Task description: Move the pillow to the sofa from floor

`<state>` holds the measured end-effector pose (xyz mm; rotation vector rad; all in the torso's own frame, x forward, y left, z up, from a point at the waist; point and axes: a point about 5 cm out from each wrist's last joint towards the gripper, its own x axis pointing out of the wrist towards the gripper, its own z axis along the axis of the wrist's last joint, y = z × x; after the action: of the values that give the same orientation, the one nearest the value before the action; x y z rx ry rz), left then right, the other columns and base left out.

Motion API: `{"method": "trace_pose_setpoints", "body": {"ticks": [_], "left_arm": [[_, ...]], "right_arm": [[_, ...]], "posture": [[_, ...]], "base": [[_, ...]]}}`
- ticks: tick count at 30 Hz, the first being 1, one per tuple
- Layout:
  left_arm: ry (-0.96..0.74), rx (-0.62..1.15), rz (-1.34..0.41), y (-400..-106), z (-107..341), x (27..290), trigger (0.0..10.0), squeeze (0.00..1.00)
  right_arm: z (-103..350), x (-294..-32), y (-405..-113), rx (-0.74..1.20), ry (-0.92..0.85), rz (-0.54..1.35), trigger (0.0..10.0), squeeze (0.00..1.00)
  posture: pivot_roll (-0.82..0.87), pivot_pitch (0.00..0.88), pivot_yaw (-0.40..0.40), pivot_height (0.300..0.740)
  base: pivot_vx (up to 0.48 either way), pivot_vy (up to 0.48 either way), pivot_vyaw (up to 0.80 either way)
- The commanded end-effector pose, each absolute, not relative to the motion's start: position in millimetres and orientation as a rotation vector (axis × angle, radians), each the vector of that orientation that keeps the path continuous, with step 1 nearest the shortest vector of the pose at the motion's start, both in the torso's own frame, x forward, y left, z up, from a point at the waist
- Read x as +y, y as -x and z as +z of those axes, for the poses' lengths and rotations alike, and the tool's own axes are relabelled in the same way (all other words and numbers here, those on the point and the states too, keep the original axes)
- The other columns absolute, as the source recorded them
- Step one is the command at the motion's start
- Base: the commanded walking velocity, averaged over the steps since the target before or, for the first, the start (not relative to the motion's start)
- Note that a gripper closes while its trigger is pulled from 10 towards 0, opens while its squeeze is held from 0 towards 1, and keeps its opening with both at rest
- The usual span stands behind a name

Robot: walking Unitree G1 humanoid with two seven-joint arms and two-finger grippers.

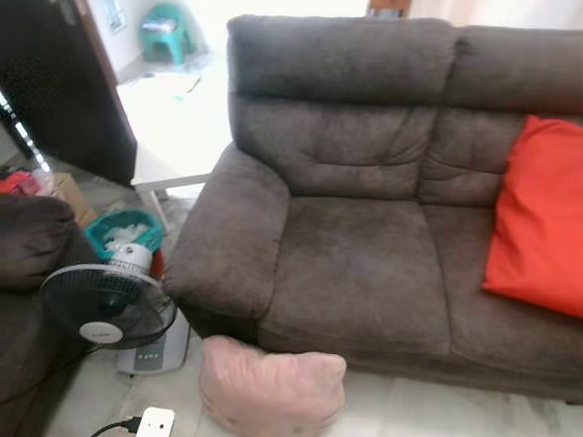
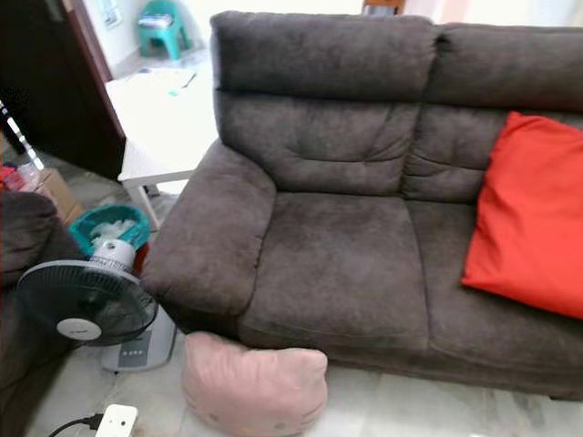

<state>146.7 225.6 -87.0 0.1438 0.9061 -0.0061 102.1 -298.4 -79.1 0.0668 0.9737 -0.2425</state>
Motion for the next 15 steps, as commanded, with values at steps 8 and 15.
{"method": "trace_pose_setpoints", "body": {"ticks": [8,15], "left_arm": [[-0.140,0.909,-0.016,-147.6,-87.3,223.8,10.0,0.00],[-0.145,0.895,-0.020,-148.5,-86.4,223.7,10.0,0.00]], "right_arm": [[-79.5,-302.5,-93.4,0.991,-0.054,-0.251,10.0,0.00],[-79.5,-302.3,-93.4,0.991,-0.055,-0.251,10.0,0.00]], "posture": [[-0.02,0.006,-0.026,0.740],[-0.02,0.004,-0.025,0.740]], "base": [[0.274,0.000,0.00],[0.078,0.000,0.00]]}}
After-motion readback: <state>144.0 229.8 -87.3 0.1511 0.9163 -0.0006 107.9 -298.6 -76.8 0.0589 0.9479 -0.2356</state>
